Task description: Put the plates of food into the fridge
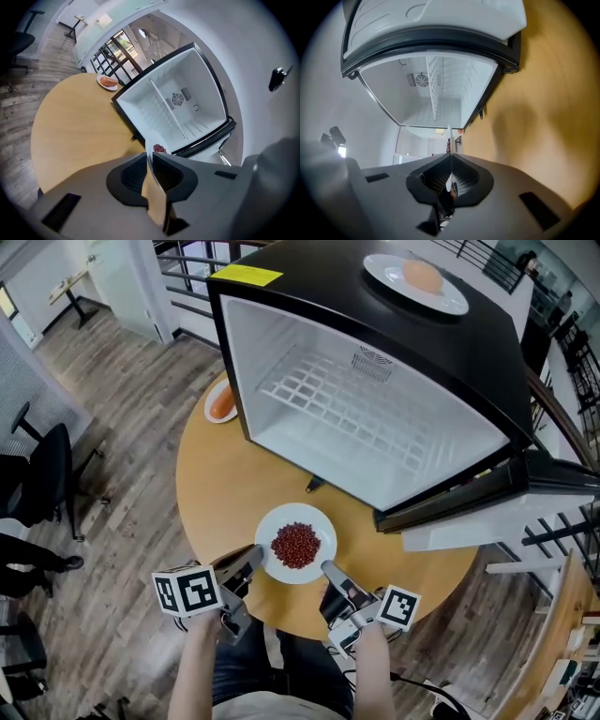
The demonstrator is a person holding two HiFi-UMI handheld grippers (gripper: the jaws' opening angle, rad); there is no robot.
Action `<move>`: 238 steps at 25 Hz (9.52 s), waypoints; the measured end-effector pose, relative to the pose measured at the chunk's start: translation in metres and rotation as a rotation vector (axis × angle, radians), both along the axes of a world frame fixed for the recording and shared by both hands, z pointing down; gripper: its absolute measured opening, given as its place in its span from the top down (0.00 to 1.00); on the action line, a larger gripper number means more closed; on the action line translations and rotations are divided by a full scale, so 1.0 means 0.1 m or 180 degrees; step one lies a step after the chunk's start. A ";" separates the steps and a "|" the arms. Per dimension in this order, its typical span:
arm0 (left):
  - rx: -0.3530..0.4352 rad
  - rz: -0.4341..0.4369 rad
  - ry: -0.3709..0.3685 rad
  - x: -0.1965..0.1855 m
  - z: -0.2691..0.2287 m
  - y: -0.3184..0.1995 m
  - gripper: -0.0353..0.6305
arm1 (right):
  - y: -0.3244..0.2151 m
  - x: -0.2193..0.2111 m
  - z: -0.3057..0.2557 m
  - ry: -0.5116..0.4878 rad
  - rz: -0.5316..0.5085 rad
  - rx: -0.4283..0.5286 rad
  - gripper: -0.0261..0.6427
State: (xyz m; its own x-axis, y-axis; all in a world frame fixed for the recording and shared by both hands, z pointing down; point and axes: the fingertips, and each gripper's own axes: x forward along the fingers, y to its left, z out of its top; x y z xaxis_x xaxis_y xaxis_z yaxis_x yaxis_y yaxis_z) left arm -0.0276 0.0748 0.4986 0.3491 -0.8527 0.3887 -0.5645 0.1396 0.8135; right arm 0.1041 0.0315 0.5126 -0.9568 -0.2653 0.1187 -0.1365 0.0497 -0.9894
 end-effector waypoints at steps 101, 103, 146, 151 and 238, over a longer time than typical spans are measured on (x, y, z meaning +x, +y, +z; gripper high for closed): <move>0.2070 0.0052 -0.2656 -1.16 -1.95 -1.23 0.94 | -0.91 -0.98 -1.84 0.2914 0.2472 0.3411 0.93; 0.2046 0.0003 -0.2678 -1.19 -1.96 -1.20 0.94 | -0.89 -1.02 -1.84 0.2825 0.2425 0.3402 0.93; 0.0843 -0.0458 -0.2164 -4.06 -0.82 -1.26 0.94 | -1.27 -3.58 -0.93 0.2734 0.1385 0.3086 0.93; 0.0664 -0.0317 -0.1915 -4.36 -0.50 -1.52 0.94 | -1.56 -3.79 -0.50 0.3001 0.1322 0.2791 0.93; -0.0461 0.1249 -0.0133 -3.36 0.72 -1.53 0.90 | -1.17 -3.56 0.62 0.2630 0.1674 0.0311 0.88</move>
